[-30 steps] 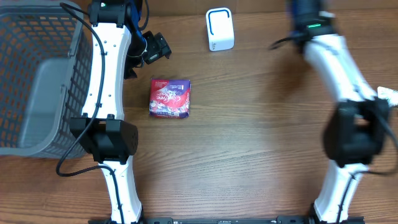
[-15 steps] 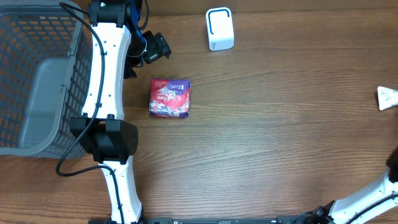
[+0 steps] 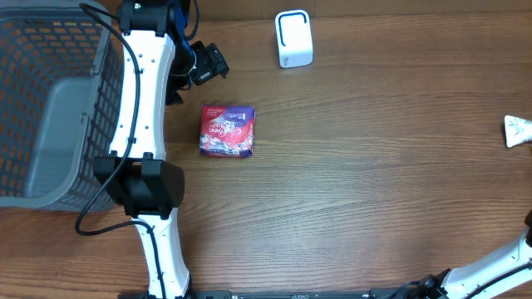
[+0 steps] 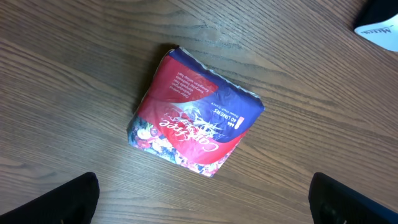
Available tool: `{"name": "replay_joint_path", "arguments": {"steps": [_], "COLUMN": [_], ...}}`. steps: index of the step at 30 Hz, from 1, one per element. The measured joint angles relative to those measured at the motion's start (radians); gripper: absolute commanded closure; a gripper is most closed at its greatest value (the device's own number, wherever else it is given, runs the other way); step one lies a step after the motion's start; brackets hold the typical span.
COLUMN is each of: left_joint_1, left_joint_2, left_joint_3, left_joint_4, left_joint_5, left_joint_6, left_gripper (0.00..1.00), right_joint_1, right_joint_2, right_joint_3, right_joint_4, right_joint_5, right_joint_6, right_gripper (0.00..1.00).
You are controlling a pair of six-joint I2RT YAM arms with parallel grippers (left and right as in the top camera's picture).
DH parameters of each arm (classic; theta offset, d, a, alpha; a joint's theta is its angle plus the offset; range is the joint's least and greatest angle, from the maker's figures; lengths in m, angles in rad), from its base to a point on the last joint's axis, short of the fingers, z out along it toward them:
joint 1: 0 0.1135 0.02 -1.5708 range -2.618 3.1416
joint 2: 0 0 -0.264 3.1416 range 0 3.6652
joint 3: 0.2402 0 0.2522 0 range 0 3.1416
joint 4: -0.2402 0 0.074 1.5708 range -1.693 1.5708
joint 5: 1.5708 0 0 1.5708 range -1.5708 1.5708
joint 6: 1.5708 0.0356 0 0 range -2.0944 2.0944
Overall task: Scan the item barcode
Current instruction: 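Release the orange box at the right edge with the right gripper, then reach the right gripper to the purple Carefree pack and grasp it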
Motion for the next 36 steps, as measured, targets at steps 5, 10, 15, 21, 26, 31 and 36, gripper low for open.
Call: {"name": "replay_joint_path", "arguments": {"steps": [5,10,15,21,26,31,36], "left_joint_1": [0.000,0.000,0.000,0.000,0.000,0.000,0.000], "left_joint_2": [0.000,0.000,0.000,0.000,0.000,0.000,0.000], "left_joint_3": [0.000,0.000,0.000,0.000,0.000,0.000,0.000], "left_joint_4": [0.000,0.000,0.000,0.000,0.000,0.000,0.000], "left_joint_5": [0.000,0.000,0.000,0.000,0.000,0.000,0.000], "left_joint_6": [0.000,0.000,0.000,0.000,0.000,0.000,0.000], "left_gripper": [0.00,0.00,0.00,0.00,0.00,0.00,0.00], "right_joint_1": [0.010,0.010,0.019,0.022,0.022,0.029,0.131], "right_joint_2": [0.000,0.000,0.001,0.002,0.002,-0.013,-0.057], "right_joint_3": [-0.002,-0.077,-0.193,-0.228,-0.156,-0.051,-0.041], "right_joint_4": [-0.004,-0.062,-0.034,-0.032,-0.124,-0.212,-0.248], "right_joint_5": [-0.006,-0.044,-0.062,-0.077,-0.208,-0.510,-0.787], "right_joint_6": [0.000,0.000,0.000,0.000,-0.030,-0.146,-0.284], "right_gripper": [0.96,0.96,0.68,0.59,0.56,0.36,0.00]}}
